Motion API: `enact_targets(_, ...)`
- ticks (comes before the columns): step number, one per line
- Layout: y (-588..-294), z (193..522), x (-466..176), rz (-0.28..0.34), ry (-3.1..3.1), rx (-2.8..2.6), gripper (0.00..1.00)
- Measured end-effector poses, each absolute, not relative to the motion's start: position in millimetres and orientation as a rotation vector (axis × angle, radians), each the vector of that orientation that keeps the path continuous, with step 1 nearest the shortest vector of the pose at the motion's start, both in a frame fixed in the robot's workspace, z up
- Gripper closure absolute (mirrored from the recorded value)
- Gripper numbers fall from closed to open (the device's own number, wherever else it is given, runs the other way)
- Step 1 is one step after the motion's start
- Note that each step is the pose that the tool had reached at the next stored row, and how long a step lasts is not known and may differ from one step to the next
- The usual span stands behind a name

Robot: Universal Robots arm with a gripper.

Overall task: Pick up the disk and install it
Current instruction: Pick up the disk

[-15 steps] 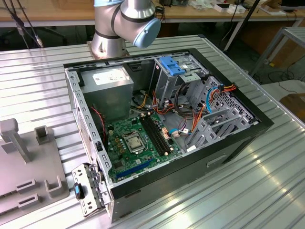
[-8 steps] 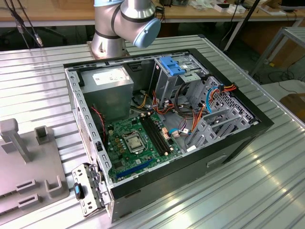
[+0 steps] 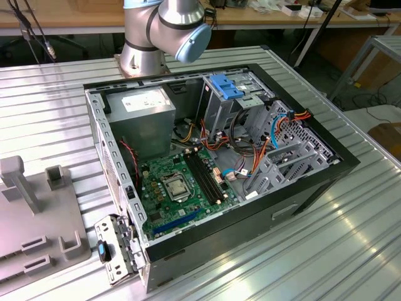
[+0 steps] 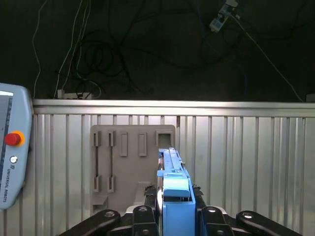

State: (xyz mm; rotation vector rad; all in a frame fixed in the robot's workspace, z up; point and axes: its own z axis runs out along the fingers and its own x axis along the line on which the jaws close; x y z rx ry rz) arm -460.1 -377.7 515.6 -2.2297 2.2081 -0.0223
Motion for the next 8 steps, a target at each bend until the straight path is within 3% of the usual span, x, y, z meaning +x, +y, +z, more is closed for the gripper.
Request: enact_targets(8,-378,548,-460,-0.022,2.208,-2.230,0.63)
